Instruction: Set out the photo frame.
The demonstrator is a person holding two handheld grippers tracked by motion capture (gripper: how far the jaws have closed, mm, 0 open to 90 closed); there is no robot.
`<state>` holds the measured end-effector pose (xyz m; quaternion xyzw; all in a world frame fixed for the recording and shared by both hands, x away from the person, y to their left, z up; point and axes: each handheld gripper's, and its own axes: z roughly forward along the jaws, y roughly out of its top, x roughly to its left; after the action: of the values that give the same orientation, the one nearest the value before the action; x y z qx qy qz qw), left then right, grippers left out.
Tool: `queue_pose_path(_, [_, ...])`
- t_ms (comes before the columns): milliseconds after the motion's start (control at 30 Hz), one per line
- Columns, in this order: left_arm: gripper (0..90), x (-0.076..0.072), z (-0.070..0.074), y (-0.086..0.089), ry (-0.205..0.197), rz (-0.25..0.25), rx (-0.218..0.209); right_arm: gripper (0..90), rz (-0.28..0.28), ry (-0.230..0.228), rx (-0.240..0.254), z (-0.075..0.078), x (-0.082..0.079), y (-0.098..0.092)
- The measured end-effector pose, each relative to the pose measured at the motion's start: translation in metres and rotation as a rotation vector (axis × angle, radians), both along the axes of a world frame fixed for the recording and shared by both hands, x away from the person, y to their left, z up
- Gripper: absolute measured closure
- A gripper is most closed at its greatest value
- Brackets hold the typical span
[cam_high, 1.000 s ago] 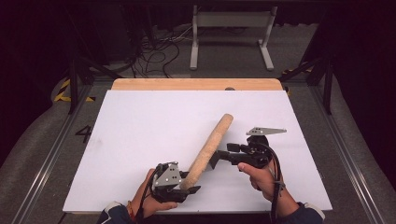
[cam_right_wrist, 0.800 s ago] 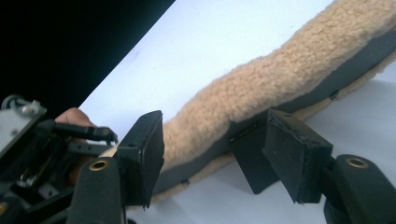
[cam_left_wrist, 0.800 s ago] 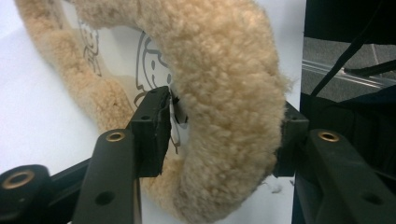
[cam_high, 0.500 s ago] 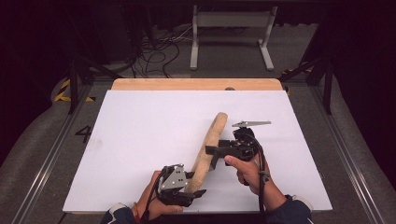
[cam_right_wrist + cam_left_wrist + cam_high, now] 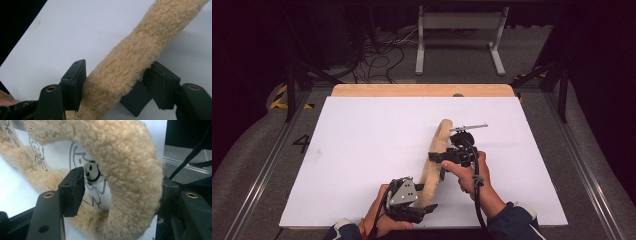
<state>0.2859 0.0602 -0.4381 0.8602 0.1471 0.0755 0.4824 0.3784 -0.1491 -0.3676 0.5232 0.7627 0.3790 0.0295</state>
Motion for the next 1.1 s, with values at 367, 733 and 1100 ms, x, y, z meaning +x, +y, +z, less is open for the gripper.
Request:
queue_pose_path(367, [25.6, 0.002, 0.000, 0.022, 0.083, -0.029, -0.034, 42.6, 0.036, 0.017, -0.011, 0.005, 0.006, -0.002])
queue_pose_path(733, [26.0, 0.007, -0.005, 0.030, 0.106, -0.002, -0.001, 46.9, 0.084, 0.025, -0.058, 0.010, 0.015, 0.000])
queue_pose_path(1100, [52.6, 0.008, -0.013, 0.007, 0.096, -0.036, -0.002, 55.0, 0.109, 0.019, -0.064, 0.012, 0.018, 0.002])
